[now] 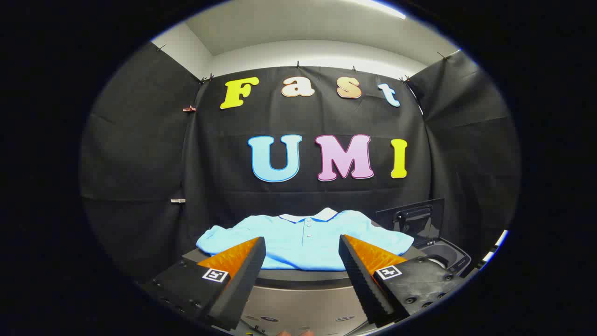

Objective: Put the clothes into the washing machine and then close the washing machine lid.

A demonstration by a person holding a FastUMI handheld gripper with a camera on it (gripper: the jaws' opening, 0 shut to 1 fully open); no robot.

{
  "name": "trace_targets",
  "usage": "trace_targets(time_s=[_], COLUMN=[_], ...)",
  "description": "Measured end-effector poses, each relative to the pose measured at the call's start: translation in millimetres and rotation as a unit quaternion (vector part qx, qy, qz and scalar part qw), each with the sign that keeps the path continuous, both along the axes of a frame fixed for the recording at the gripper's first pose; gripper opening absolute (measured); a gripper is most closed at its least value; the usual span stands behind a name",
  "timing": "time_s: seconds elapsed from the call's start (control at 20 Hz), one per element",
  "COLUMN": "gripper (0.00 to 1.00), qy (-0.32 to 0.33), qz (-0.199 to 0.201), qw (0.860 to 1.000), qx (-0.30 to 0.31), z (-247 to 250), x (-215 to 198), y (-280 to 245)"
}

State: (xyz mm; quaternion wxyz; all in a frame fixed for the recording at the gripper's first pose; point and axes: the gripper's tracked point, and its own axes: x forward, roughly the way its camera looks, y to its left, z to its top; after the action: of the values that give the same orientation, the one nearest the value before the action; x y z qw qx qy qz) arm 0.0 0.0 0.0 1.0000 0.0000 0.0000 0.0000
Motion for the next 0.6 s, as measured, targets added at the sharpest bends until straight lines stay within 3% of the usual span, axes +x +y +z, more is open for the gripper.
trace_targets(time_s=[0.6], gripper=[0.98], qy=[-0.001], qz=[-0.006], qw=[1.0], qx=[0.001], z=[-1.6], x=[4.0], y=[-5.2])
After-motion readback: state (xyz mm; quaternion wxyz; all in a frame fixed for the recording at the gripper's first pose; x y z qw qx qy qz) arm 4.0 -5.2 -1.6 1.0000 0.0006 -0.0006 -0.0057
